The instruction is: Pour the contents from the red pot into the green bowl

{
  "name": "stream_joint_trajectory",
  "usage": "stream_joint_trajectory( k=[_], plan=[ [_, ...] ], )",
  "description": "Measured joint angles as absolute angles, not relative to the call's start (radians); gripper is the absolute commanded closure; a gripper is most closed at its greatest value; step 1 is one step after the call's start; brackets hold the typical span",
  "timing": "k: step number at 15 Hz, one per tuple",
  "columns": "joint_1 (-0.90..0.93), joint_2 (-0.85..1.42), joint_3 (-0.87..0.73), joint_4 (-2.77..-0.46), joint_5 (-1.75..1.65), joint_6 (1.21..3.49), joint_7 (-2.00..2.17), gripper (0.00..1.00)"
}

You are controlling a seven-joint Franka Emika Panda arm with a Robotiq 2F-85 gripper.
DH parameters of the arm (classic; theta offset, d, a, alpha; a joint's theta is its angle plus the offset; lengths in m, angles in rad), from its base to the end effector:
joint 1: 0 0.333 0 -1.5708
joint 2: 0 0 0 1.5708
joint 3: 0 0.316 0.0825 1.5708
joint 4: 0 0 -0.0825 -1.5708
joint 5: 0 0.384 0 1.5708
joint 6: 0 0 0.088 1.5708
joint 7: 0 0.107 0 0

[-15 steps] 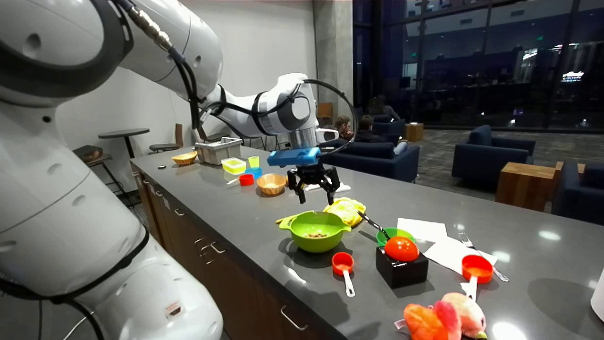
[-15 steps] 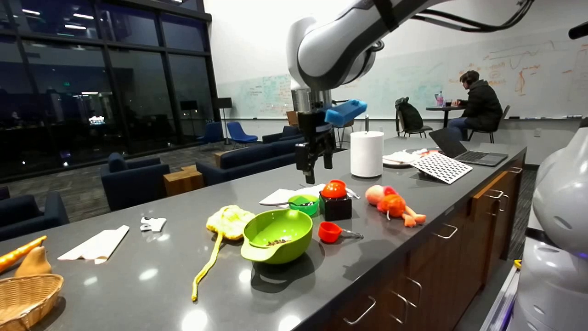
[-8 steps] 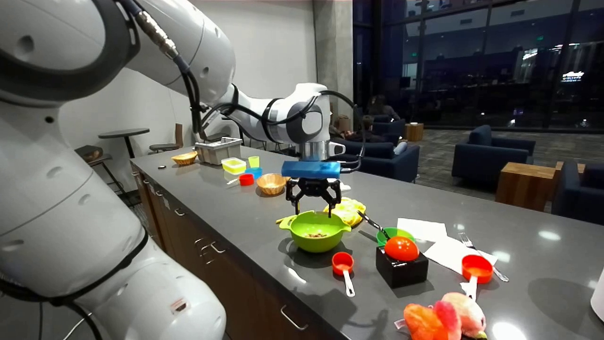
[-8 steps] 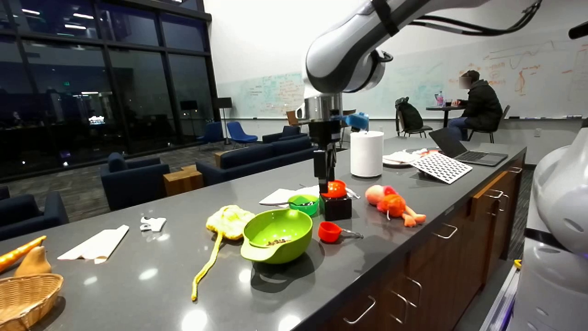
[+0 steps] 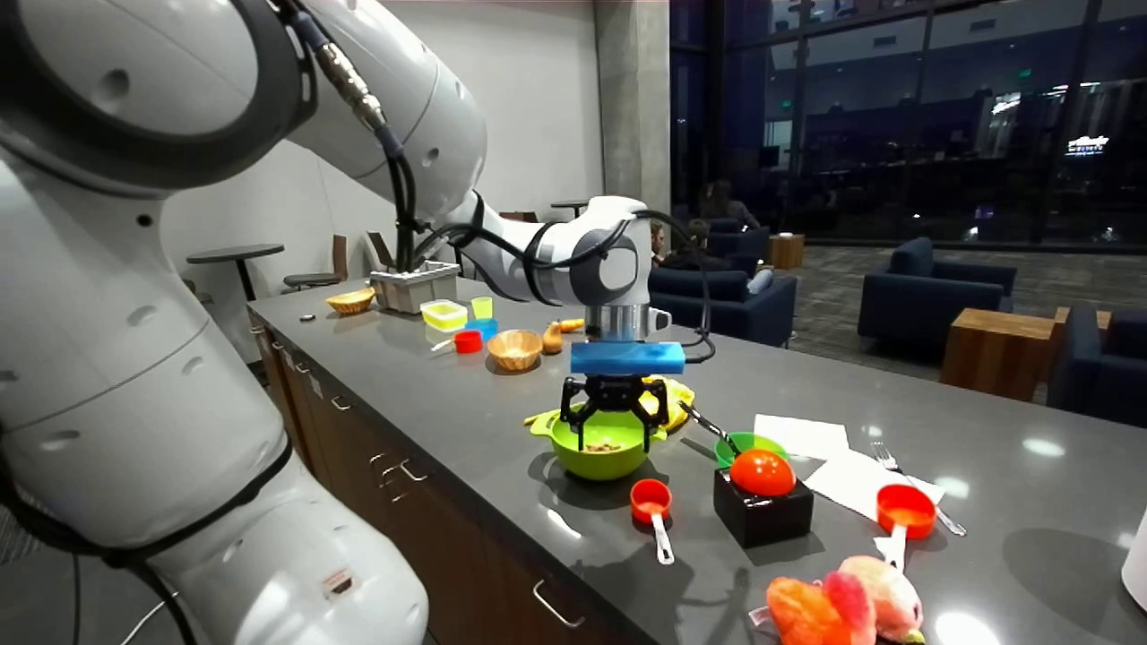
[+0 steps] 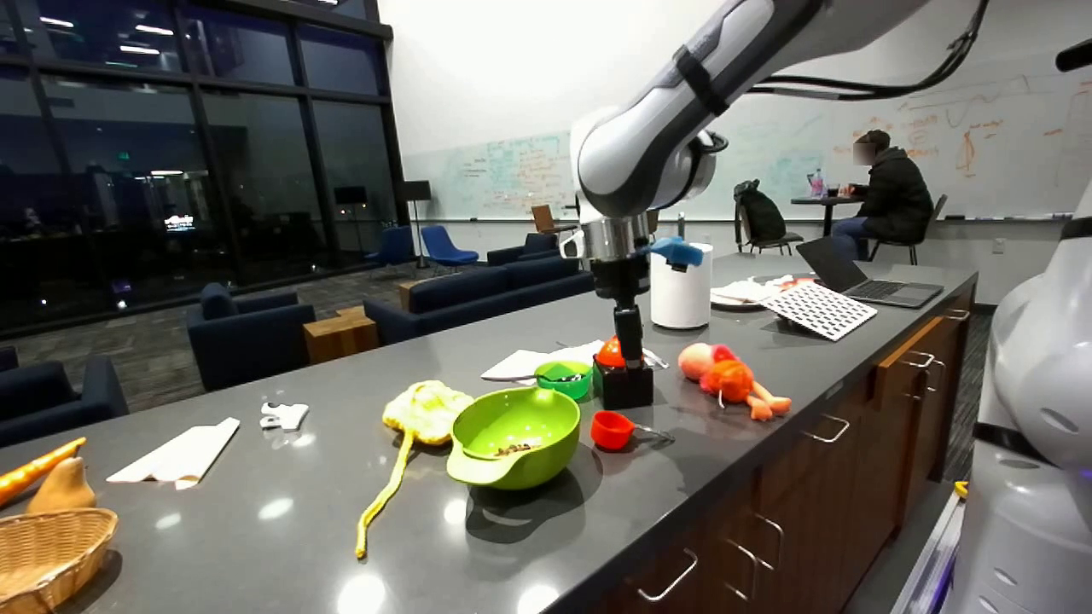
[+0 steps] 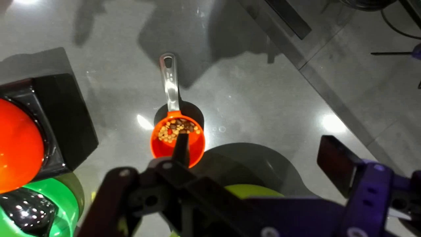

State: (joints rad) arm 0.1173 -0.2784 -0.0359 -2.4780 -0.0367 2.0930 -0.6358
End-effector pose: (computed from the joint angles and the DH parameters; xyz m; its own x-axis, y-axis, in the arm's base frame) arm 0.4264 0.0331 0.3845 0.7340 0.6721 -0.0976 0.6712 -0.7398 -0.0474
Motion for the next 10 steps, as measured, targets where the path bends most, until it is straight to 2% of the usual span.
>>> stream_joint_trajectory(
  k=[10],
  plan=[
    [0.115, -0.264, -0.035, -2.476, -0.037, 2.095, -0.639, 0.00]
  ],
)
